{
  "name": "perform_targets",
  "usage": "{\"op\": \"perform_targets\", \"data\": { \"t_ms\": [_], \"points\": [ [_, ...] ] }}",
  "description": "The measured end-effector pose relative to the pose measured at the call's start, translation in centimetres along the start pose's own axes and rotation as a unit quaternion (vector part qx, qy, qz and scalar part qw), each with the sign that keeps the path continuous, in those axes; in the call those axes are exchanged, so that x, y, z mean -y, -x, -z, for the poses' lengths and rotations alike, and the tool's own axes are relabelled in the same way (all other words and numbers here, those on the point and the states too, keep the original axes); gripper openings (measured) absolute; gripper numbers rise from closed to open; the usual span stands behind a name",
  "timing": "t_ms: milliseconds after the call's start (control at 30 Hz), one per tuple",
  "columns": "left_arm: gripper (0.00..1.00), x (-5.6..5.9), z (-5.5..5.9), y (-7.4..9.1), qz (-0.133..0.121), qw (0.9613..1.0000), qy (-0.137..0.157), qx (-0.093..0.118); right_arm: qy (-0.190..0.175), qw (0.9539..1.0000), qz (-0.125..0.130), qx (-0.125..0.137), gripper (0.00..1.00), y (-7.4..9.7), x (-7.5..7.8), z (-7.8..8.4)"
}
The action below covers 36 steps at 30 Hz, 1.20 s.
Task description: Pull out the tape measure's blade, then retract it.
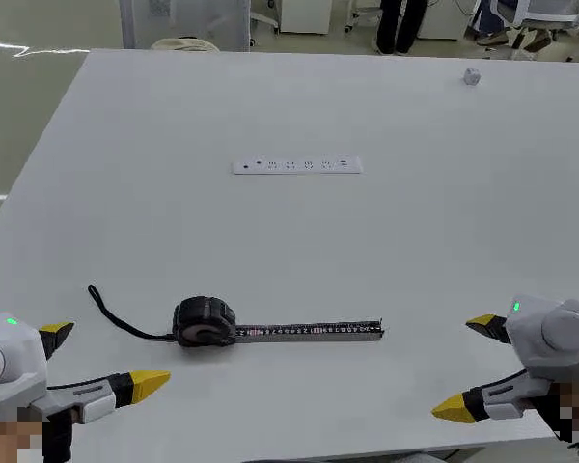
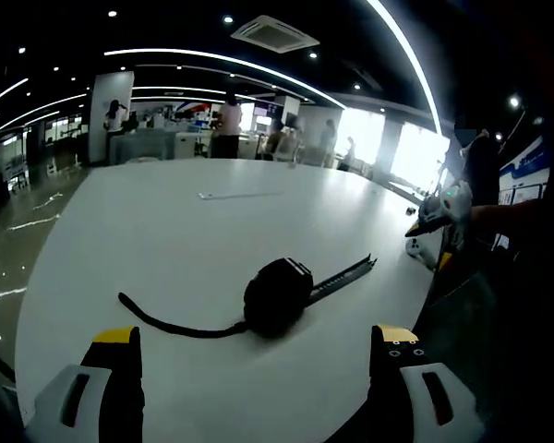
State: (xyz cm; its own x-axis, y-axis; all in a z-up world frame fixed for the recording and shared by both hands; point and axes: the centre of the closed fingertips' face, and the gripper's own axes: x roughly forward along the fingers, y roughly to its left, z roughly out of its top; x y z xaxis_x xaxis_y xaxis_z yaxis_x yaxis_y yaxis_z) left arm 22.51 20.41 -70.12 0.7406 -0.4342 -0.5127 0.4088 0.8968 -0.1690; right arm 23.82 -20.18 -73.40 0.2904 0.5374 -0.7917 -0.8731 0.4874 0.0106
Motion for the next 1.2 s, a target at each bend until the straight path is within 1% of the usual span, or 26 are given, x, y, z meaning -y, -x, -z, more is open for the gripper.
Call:
{"op": "perform_targets", "data": {
  "t_ms": [33, 67, 100, 133, 200, 233, 300, 333, 400, 467, 500, 533, 600, 667, 733, 833, 900, 967, 1067, 1100, 1200],
  "points": [
    [1.0, 0.1, 0.0, -0.1, -0.002, 1.0, -0.003, -0.001, 0.002, 1.0, -0.003, -0.004, 0.93, -0.1, 0.1, -0.1],
    [1.0, 0.2, 0.0, -0.2, -0.004, 1.0, -0.009, -0.002, 0.013, 0.9997, -0.013, -0.016, 0.91, -0.1, 0.0, -0.1],
    [1.0, 0.3, 0.0, -0.3, -0.005, 0.9999, -0.015, -0.002, 0.035, 0.9986, -0.022, -0.034, 0.88, -0.1, 0.0, 0.0],
    [1.0, 0.4, 0.0, -0.4, -0.005, 0.9999, -0.015, -0.001, 0.048, 0.998, -0.022, -0.035, 0.87, -0.3, 0.2, -0.2],
    [1.0, 0.7, -0.1, -0.6, -0.005, 0.9999, -0.012, 0.002, 0.058, 0.997, -0.033, -0.038, 0.88, -0.6, 0.2, -0.8],
    [1.0, 0.8, -0.1, -0.7, -0.006, 0.9999, -0.012, 0.002, 0.065, 0.996, -0.041, -0.046, 0.88, -0.7, 0.2, -0.8],
    [1.0, 1.1, 0.0, -1.1, -0.009, 0.9999, -0.013, 0.0, 0.08, 0.9937, -0.046, -0.062, 0.86, -1.0, 0.7, -1.1],
    [1.0, 1.3, 0.0, -1.3, -0.012, 0.9998, -0.017, -0.001, 0.085, 0.9925, -0.054, -0.07, 0.85, -1.1, 0.6, -1.5],
    [1.0, 1.6, 0.0, -1.5, -0.015, 0.9996, -0.024, -0.001, 0.092, 0.9909, -0.062, -0.076, 0.8, -1.4, 0.9, -2.0],
    [1.0, 2.0, -0.2, -1.8, -0.018, 0.9994, -0.03, -0.001, 0.098, 0.9886, -0.076, -0.085, 0.74, -1.6, 1.1, -2.6],
    [1.0, 2.2, -0.2, -2.0, -0.02, 0.9992, -0.034, 0.0, 0.104, 0.9878, -0.078, -0.087, 0.73, -1.8, 1.2, -3.0],
    [1.0, 2.3, -0.3, -2.1, -0.022, 0.9991, -0.037, 0.001, 0.109, 0.9872, -0.077, -0.088, 0.74, -1.9, 1.3, -3.3],
    [1.0, 2.5, -0.4, -2.3, -0.024, 0.9989, -0.04, 0.002, 0.118, 0.9849, -0.081, -0.098, 0.74, -2.2, 1.6, -3.7],
    [1.0, 2.5, -0.5, -2.5, -0.027, 0.9989, -0.038, 0.004, 0.129, 0.9827, -0.085, -0.103, 0.72, -2.5, 2.0, -4.0],
    [1.0, 2.4, -0.6, -2.6, -0.031, 0.9988, -0.038, 0.006, 0.131, 0.9817, -0.088, -0.106, 0.71, -3.0, 2.2, -4.2],
    [1.0, 2.0, -0.9, -2.7, -0.045, 0.9982, -0.038, 0.012, 0.144, 0.9783, -0.092, -0.118, 0.69, -3.7, 2.6, -4.4],
    [1.0, 1.7, -1.1, -2.8, -0.053, 0.998, -0.031, 0.016, 0.149, 0.9771, -0.094, -0.119, 0.68, -4.2, 2.8, -4.6],
    [1.0, 1.4, -1.1, -3.0, -0.061, 0.9978, -0.023, 0.016, 0.158, 0.9748, -0.097, -0.124, 0.67, -4.7, 3.0, -4.8],
    [1.0, 1.5, -1.2, -3.4, -0.063, 0.9977, -0.018, 0.019, 0.18, 0.9687, -0.106, -0.134, 0.64, -5.4, 2.9, -5.2],
    [1.0, 1.6, -1.1, -3.6, -0.065, 0.9975, -0.021, 0.019, 0.188, 0.9659, -0.112, -0.138, 0.63, -5.6, 2.8, -5.3],
    [1.0, 1.8, -1.0, -3.8, -0.069, 0.9969, -0.032, 0.019, 0.197, 0.9613, -0.121, -0.15, 0.59, -6.4, 2.9, -5.4]
  ]
}}
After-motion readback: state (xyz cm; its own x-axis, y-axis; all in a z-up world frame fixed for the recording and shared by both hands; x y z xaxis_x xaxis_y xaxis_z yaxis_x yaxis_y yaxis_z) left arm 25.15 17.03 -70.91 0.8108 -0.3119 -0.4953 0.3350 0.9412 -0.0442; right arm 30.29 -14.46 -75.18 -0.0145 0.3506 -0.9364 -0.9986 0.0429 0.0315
